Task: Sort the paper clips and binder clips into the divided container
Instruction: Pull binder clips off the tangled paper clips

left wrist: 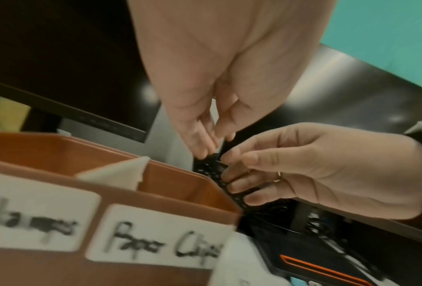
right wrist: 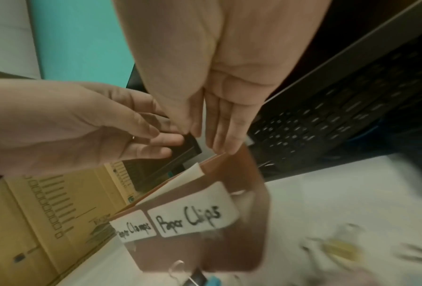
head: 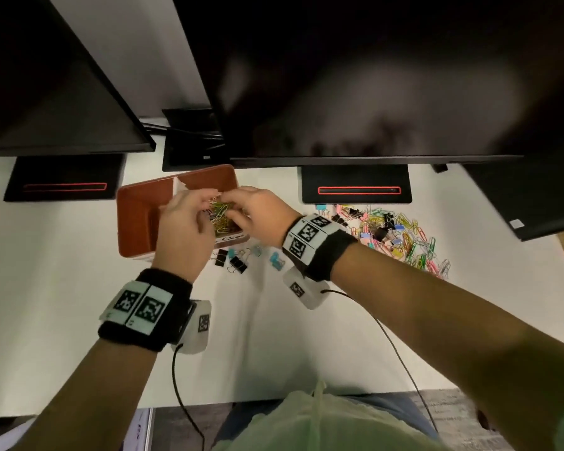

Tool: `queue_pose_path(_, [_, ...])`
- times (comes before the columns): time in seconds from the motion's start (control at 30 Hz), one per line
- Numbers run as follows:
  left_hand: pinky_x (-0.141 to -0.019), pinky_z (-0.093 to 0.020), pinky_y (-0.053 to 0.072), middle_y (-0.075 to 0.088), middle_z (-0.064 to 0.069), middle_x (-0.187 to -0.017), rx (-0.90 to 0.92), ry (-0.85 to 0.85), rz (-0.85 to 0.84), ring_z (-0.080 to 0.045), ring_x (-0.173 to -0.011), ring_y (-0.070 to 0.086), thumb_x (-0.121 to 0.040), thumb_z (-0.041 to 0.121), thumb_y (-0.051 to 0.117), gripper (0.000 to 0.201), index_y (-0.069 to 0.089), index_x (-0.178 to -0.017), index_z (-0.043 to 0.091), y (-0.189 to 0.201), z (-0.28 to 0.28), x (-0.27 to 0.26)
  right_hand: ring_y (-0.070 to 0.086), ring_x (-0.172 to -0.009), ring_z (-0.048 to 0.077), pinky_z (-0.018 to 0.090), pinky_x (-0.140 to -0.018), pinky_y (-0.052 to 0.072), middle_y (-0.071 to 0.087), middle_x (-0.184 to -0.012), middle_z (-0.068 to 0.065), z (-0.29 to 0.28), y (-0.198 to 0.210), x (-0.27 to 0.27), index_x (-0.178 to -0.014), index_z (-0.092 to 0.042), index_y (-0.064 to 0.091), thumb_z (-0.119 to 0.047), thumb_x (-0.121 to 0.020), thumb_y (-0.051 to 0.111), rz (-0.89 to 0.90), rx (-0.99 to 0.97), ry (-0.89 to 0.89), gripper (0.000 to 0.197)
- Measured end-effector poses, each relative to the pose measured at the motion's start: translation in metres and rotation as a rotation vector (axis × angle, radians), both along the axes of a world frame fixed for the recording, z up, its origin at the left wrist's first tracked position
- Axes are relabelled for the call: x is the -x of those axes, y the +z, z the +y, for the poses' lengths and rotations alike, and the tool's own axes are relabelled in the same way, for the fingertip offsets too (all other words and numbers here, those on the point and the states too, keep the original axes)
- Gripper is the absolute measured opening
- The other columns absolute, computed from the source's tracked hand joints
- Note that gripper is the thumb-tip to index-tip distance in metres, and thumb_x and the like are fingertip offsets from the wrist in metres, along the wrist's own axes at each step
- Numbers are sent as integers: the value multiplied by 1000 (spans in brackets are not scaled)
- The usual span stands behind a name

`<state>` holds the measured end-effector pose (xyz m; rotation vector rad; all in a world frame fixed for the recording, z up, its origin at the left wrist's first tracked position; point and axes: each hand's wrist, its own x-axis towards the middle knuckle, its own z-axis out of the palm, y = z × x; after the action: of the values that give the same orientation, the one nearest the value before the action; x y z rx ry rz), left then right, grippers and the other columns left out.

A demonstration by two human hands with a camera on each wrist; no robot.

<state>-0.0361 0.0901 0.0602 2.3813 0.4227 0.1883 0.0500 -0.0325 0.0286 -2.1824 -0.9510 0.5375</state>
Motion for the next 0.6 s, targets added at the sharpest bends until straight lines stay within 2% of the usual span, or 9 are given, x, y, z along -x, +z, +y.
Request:
queue_pose_path(0.07, [-85,-24,46,53,-1,-114,65,-65,-47,-10,-93,54,-84,-6,48,39,57,-115,16,-2,-25,-5,59,-100,20,30,-90,49,62,-111,7,-42,-7,1,-115,-13,60,-17,-92,52,-28,-42,-44,24])
queue_pose_path(0.13, [-84,-25,46,52,-2,-113,121,-166,-52,-10,-95,54,-85,-1,50,34,57,-114,16,-9,-54,-15,57,-103,22,34,-93,46,62,-110,6,-93,-19,-4,-112,-14,61,-20,-91,53,-68,19,-142,23])
queue_pose_path(0.2, [-87,-27,45,51,-3,-114,134,-281,3,-14,-100,53,-87,7,52,31,56,-116,17,-24,-85,-27,55,-103,24,40,-93,46,63,-109,7,-143,-33,-10,-112,-16,62,-20,-89,56,-136,121,-265,24])
queue_pose_path(0.3, [-94,-25,38,47,-3,-121,94,-405,131,-19,-108,50,-87,17,55,35,52,-122,18,-50,-125,-49,56,-101,26,45,-88,49,63,-110,6,-196,-48,-21,-112,-18,62,-22,-87,59,-180,237,-394,26])
queue_pose_path(0.43, [-105,-36,35,40,-3,-136,-3,-500,300,-24,-123,41,-88,24,54,48,42,-134,16,-79,-157,-80,55,-107,26,43,-94,47,62,-115,5,-213,-60,-43,-116,-18,60,-23,-88,57,-111,269,-397,29])
queue_pose_path(0.5, [-105,-39,37,38,-2,-139,-59,-529,364,-24,-124,40,-88,25,51,49,40,-135,17,-88,-163,-90,55,-107,24,42,-95,46,61,-116,4,-209,-65,-50,-118,-19,59,-24,-89,54,-73,279,-310,30])
queue_pose_path(0.6, [-103,-40,39,38,1,-141,-147,-566,409,-24,-123,41,-89,25,50,42,48,-130,18,-96,-161,-93,53,-109,23,41,-95,46,59,-119,4,-200,-72,-55,-124,-20,56,-28,-90,51,-27,307,-207,36])
